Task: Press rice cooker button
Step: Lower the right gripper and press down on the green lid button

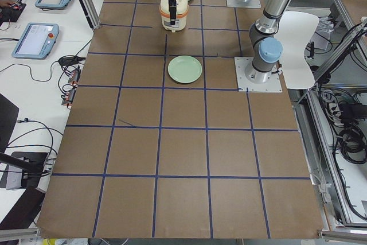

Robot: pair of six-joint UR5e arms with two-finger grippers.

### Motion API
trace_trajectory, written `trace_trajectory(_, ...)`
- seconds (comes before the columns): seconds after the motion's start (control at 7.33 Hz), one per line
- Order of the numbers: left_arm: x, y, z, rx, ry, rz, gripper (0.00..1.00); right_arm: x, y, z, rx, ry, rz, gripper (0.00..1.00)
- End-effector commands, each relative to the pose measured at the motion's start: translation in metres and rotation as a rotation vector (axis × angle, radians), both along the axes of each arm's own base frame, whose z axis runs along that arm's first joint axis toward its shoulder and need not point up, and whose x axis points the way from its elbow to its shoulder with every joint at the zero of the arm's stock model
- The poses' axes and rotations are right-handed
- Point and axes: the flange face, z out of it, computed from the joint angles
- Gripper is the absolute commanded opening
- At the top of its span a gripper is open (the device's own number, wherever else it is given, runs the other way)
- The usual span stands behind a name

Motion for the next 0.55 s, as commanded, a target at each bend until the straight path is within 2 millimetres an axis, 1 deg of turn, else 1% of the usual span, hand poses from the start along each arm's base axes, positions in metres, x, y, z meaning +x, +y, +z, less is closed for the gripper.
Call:
trace_trajectory(0.0, 0.000, 0.000, 0.000, 0.000, 0.000, 0.000, 1.00, 0.000, -0.001, 0.004, -0.007, -0.003, -0.001, 0.08)
trace_trajectory(0.14, 0.000, 0.000, 0.001, -0.002, 0.000, 0.000, 1.00, 0.000, 0.000, 0.014, -0.020, -0.007, -0.002, 0.21)
trace_trajectory(0.27, 0.000, 0.000, 0.000, 0.000, 0.000, 0.000, 1.00, 0.003, -0.005, 0.031, -0.035, -0.033, -0.006, 0.34)
trace_trajectory(0.41, 0.000, 0.000, 0.001, -0.002, 0.000, 0.000, 1.00, 0.004, -0.008, 0.055, -0.022, -0.036, -0.006, 0.36)
